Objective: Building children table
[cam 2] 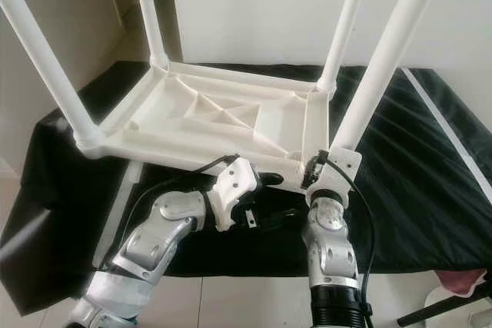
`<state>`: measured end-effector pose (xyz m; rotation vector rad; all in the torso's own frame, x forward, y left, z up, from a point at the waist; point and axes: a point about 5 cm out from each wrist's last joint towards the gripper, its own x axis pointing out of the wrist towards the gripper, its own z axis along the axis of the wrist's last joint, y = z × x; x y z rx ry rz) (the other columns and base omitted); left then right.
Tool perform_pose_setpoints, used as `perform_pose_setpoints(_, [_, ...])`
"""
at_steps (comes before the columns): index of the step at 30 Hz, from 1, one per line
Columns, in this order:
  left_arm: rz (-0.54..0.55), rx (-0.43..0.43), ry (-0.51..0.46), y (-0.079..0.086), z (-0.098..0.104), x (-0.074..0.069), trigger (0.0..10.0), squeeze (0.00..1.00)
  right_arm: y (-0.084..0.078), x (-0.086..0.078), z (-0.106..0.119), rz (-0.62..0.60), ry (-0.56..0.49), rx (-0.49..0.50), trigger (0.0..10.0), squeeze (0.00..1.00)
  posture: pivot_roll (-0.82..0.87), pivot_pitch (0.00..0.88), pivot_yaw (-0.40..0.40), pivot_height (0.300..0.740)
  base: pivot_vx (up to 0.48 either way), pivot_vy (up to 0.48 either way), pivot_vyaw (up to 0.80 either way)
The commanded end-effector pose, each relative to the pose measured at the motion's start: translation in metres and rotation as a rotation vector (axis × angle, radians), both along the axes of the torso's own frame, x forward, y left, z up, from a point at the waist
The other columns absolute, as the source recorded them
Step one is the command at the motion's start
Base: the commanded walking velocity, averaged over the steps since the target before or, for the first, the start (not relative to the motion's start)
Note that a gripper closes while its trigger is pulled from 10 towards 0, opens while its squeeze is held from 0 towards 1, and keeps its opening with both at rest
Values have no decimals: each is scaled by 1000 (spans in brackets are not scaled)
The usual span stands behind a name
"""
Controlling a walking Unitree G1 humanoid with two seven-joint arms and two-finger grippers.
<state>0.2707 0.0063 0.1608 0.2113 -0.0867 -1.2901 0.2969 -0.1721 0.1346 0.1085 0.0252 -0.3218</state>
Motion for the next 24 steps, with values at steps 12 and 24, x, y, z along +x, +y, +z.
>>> perform_pose_setpoints(12, [57,10,-1,2,-2,3,10000,0,-24,-10,2,317,-64,-68,10000,0,-7,0,-20,740,0,0,0])
perform_pose_setpoints(24, [37,17,-11,-1,-1,4,10000,0,-46,-6,-2,627,11,-237,10000,0,-11,0,-12,740,0,0,0])
